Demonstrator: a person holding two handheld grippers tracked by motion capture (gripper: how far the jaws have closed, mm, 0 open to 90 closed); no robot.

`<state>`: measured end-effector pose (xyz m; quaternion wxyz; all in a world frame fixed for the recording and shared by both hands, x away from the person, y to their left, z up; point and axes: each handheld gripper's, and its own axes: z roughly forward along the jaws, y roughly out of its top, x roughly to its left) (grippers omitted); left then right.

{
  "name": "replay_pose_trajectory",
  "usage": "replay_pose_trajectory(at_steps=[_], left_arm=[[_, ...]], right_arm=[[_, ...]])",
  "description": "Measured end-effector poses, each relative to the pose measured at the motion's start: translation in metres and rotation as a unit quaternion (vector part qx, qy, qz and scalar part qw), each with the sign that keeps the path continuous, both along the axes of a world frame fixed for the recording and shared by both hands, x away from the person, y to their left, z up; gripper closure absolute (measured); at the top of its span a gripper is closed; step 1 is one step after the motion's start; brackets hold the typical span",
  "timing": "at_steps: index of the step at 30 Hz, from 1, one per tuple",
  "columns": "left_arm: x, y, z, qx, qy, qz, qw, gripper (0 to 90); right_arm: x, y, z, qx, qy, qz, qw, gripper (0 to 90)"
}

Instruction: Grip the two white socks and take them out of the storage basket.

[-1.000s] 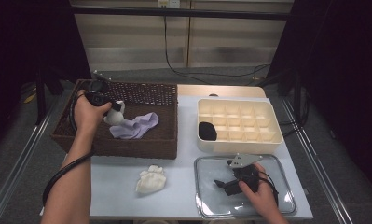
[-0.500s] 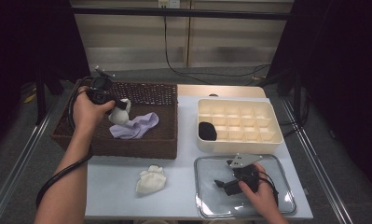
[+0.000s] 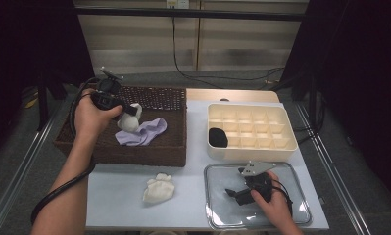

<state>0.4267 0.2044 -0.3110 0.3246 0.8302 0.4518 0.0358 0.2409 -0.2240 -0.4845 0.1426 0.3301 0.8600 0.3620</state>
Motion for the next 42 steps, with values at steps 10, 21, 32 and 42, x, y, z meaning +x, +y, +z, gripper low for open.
replay_pose_trajectory(at_steps=[10,21,32,42], left_arm=[[-0.012,-0.006,0.005,-0.007,0.0,-0.016,0.9998,77.6],[-0.023,-0.011,0.007,-0.009,0.003,-0.029,0.9995,77.8],[-0.032,-0.017,0.008,-0.009,0.001,-0.046,0.9989,78.0],[-0.043,-0.016,0.008,-0.008,0.003,-0.054,0.9985,78.1]], right_arm=[[0.0,0.0,0.0,-0.001,-0.001,0.0,1.0,12.4],[0.0,0.0,0.0,-0.001,-0.001,0.001,1.0,12.4],[0.0,0.0,0.0,0.0,-0.001,0.001,1.0,12.4],[0.0,0.0,0.0,0.0,-0.002,0.002,1.0,12.4]])
